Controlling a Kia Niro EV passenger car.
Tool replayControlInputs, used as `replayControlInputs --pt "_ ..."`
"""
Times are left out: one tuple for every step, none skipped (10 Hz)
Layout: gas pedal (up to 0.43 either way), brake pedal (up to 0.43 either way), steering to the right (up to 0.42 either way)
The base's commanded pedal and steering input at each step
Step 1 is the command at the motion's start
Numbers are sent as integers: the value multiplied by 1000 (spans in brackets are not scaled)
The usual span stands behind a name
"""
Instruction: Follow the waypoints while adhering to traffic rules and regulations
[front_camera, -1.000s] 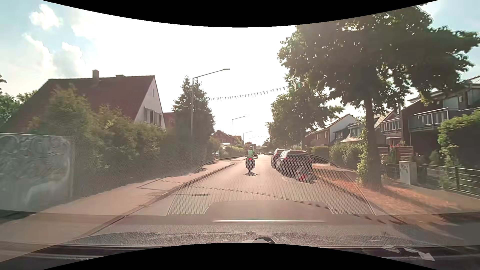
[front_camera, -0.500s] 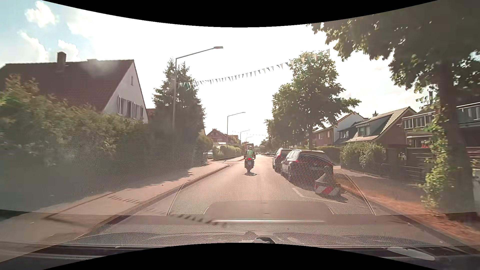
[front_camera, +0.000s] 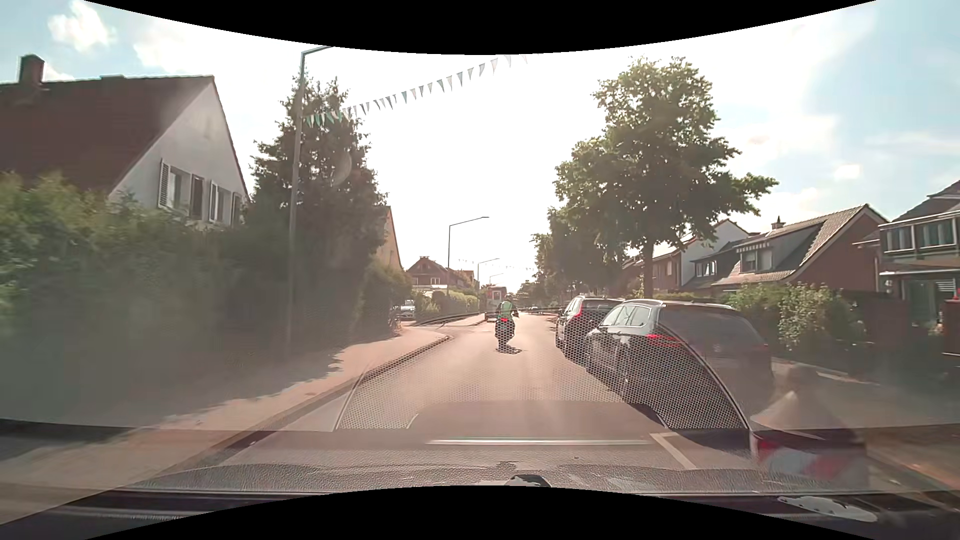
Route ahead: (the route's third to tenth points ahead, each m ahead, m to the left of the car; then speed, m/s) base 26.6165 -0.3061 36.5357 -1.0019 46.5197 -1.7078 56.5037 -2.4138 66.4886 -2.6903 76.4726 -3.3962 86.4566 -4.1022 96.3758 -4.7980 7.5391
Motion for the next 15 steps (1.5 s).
replayControlInputs --pt "130 0 3" --pt "130 0 3" --pt "130 0 3" --pt "130 0 3" --pt "130 0 3" --pt "130 0 3" --pt "130 0 5" --pt "130 0 9" --pt "130 0 14" --pt "130 0 18" --pt "130 0 23" --pt "130 0 28" --pt "130 0 30" --pt "130 0 30" --pt "118 0 29"
